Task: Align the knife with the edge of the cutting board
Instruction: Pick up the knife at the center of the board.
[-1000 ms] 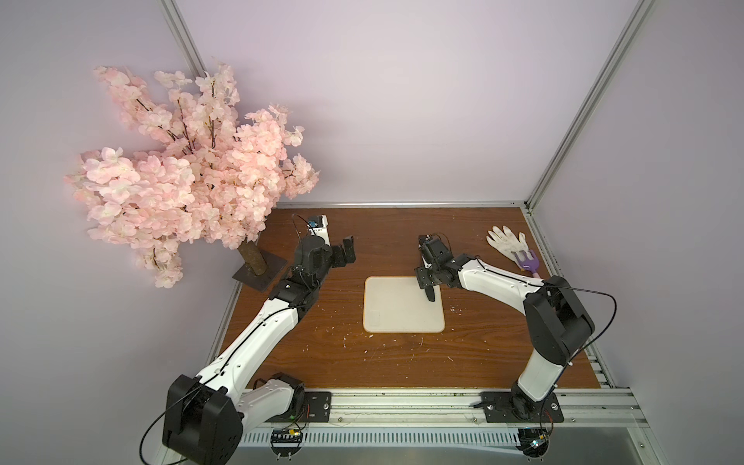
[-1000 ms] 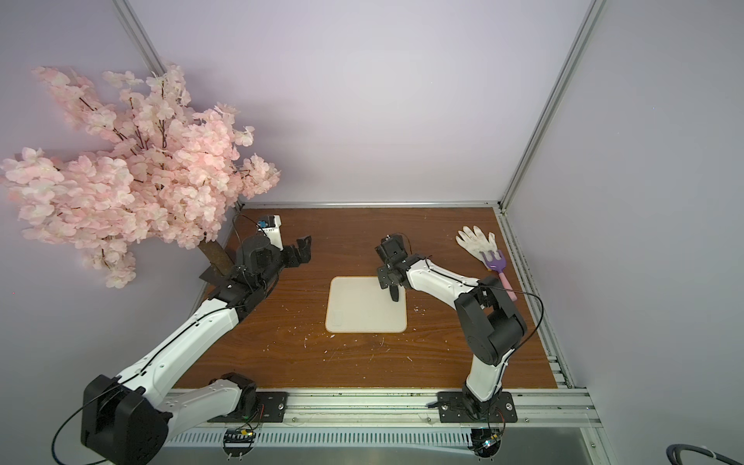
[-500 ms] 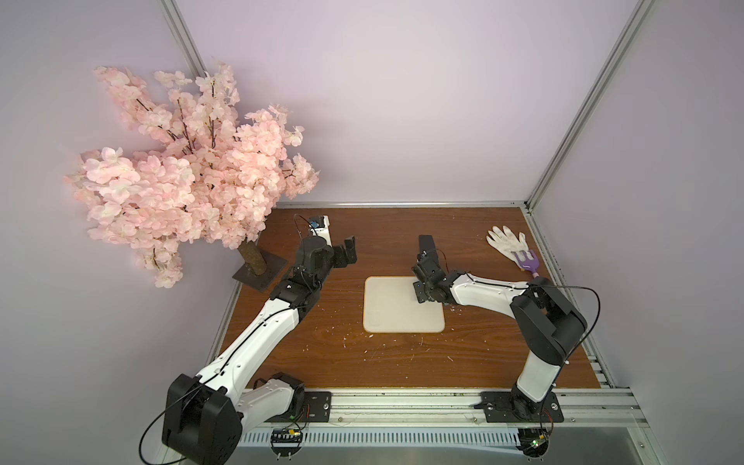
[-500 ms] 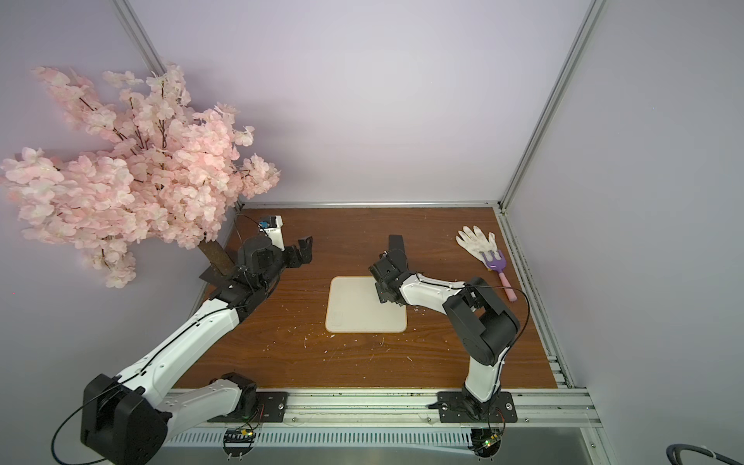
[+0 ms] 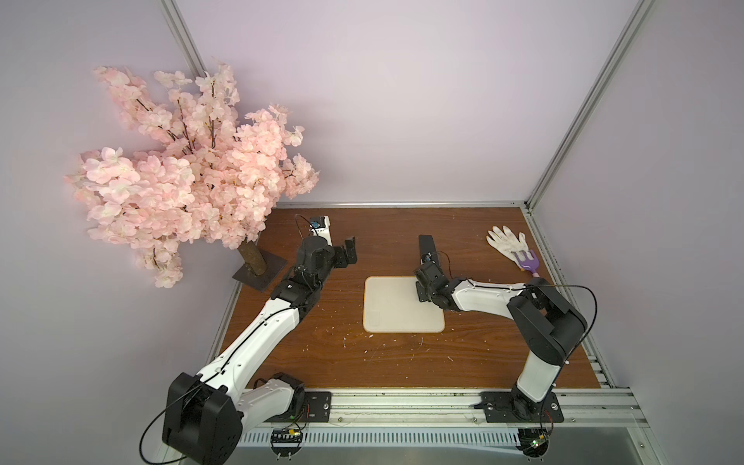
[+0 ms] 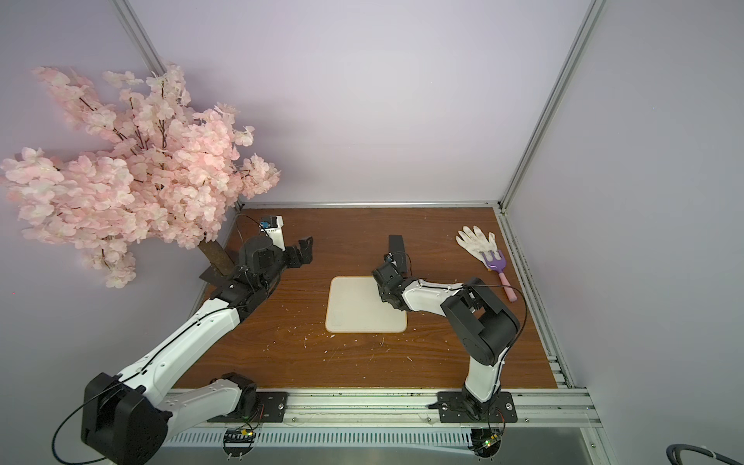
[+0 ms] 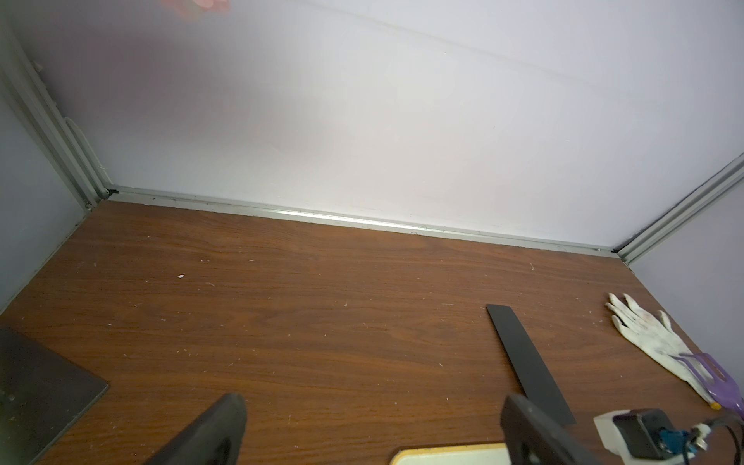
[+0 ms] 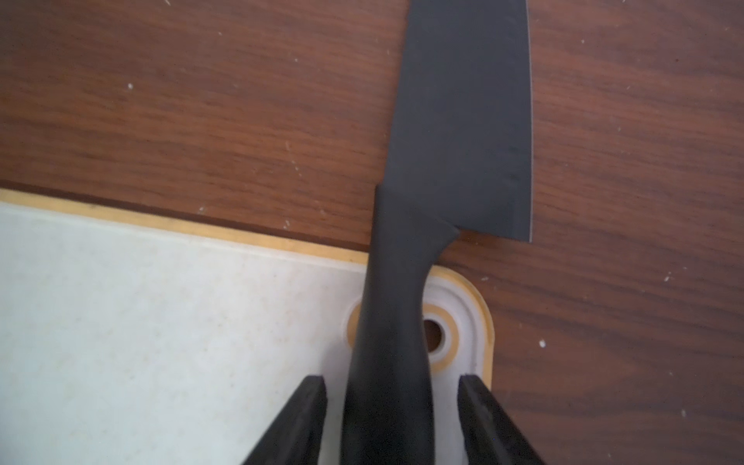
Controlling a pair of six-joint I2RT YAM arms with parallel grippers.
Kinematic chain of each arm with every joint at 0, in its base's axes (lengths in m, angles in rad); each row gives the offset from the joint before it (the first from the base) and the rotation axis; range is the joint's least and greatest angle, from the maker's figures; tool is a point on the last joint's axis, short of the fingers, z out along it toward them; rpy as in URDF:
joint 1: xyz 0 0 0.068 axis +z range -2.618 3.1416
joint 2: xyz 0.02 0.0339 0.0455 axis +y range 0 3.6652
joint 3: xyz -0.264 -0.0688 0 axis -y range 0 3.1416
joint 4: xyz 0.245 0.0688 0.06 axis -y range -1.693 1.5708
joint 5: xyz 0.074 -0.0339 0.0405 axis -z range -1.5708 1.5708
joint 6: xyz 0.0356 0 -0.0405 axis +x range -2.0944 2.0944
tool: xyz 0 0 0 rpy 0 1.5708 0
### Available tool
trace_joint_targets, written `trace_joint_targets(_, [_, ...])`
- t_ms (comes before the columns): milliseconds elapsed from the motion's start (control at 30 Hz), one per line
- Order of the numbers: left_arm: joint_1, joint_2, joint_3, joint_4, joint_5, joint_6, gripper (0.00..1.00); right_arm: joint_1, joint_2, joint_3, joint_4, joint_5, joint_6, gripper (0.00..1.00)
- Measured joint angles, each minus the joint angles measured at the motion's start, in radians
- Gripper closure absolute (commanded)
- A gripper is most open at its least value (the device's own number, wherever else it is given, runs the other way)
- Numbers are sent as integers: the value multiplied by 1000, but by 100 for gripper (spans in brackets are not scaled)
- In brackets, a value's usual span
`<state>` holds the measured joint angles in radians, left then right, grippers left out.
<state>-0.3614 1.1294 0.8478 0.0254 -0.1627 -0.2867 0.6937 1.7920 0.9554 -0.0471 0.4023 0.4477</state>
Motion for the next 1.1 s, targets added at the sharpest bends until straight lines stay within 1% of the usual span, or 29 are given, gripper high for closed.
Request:
trace_joint_targets(133, [-1, 0, 0, 0, -1, 0, 0, 0, 0, -11, 23, 0, 10, 51])
trace_joint_targets(233, [-1, 0, 0, 0, -2, 0, 0, 0, 0, -14, 31, 0, 14, 57])
trace_joint_targets(533, [-2, 0, 0, 0, -4, 1, 0, -1, 0, -21, 50, 3, 19, 82])
trace_joint_targets(700, [-3, 0, 0, 0, -5, 1, 0, -1, -7, -22, 43, 6, 13, 99])
trace_joint_targets(733, [-3, 0, 0, 0, -6, 1, 0, -1, -11, -22, 40, 7, 12, 100])
trace_joint_targets(867, [-3, 0, 0, -1, -7, 1, 0, -1, -46, -22, 20, 12, 6, 100])
trace_joint_targets(1100, [-6, 0, 0, -2, -8, 1, 0, -1, -152, -22, -2, 26, 5, 100])
